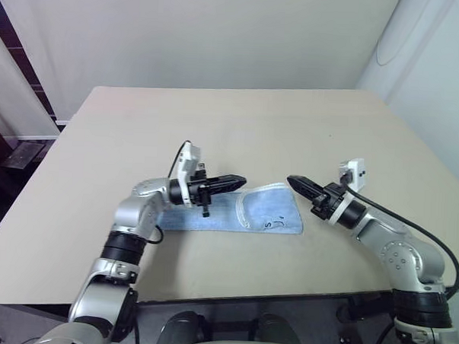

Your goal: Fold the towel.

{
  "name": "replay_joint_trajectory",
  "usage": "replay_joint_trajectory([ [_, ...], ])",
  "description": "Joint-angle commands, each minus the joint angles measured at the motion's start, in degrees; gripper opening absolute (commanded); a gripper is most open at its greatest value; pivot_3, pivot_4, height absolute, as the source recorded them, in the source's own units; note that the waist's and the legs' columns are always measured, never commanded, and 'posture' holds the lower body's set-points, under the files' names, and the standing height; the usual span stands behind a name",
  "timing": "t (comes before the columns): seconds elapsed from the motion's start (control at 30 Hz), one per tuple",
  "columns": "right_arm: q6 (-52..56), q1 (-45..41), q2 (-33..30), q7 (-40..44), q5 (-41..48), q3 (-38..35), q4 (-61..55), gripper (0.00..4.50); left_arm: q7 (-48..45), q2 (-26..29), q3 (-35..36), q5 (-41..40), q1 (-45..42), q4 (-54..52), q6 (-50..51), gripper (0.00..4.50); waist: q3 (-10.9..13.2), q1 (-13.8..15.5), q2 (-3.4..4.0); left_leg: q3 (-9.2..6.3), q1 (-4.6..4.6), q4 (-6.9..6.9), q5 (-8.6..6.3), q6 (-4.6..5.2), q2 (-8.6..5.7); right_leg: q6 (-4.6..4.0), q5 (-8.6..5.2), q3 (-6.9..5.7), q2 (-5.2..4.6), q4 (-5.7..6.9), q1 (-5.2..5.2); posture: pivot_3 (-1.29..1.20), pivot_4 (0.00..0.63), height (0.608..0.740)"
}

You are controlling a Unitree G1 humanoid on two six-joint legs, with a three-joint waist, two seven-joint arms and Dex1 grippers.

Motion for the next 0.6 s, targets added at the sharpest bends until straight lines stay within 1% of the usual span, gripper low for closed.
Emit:
replay_joint_trajectory([
  [0.03, -4.39, -1.13, 1.03, 0.13, -4.85, 1.71, 2.07, 0.02, 3.44, -1.83, -2.75, 4.34, 0.83, -0.28, -5.66, 0.02, 0.0, 0.0, 0.0, 0.0, -0.02, 0.0, 0.0, 0.0, 0.0, 0.0, 0.0, 0.0, -0.01, 0.0, -0.02, 0.0, 0.0, 0.74],
  [0.13, -8.13, -1.11, 2.66, 0.35, -9.05, 3.96, 5.46, 0.02, 6.03, -3.15, -5.62, 8.21, 3.66, 1.26, -9.53, 0.02, 0.0, -0.06, 0.01, 0.0, -0.03, -0.01, 0.01, -0.02, 0.0, 0.0, 0.0, 0.03, -0.02, 0.0, -0.03, 0.0, 0.0, 0.74],
  [0.2, -9.34, -1.69, 3.96, 0.07, -11.32, 5.17, 8.41, 0.02, 7.48, -4.3, -6.1, 8.71, 4.29, 2.56, -9.35, 0.02, 0.0, -0.06, 0.01, 0.0, -0.03, 0.0, -0.01, -0.02, 0.0, 0.0, 0.0, 0.02, -0.02, 0.01, -0.05, 0.0, 0.0, 0.74],
  [0.3, -11.67, -2.87, 5.86, -0.99, -15.47, 6.9, 14.02, 0.02, 8.97, -5.9, -6.2, 9.91, 3.6, 6.79, -10.47, 0.02, 0.0, -0.07, 0.02, -0.01, -0.02, 0.03, -0.08, 0.14, 0.01, -0.02, 0.01, -0.01, -0.03, 0.07, -0.06, 0.0, 0.0, 0.74],
  [0.4, -13.49, -4.42, 7.3, -2.81, -18.22, 6.56, 18.68, 0.02, 12.37, -6.95, -5.26, 11.03, 1.79, 10.2, -9.6, 0.02, -0.01, -0.01, 0.03, -0.01, -0.01, 0.05, -0.07, 0.16, 0.0, -0.03, 0.01, -0.03, -0.05, 0.09, -0.06, 0.0, 0.0, 0.74],
  [0.47, -14.08, -5.28, 7.86, -3.63, -19.25, 6.11, 20.85, 0.02, 11.67, -5.82, -7.3, 14.13, 1.41, 12.4, -13.17, 0.02, -0.01, -0.05, 0.03, -0.01, -0.01, 0.08, -0.07, 0.17, 0.0, -0.02, 0.03, -0.03, -0.06, 0.1, -0.06, 0.0, 0.0, 0.74],
  [0.6, -14.98, -6.14, 7.62, -3.85, -21.68, 6.7, 22.73, 0.02, 8.94, -4.76, -7.9, 14.33, 1.64, 13.21, -14.41, 0.02, -0.03, -0.1, 0.06, -0.01, 0.09, 0.07, -0.07, 0.16, 0.0, -0.02, 0.03, -0.03, -0.06, 0.09, -0.1, 0.0, 0.0, 0.74],
])
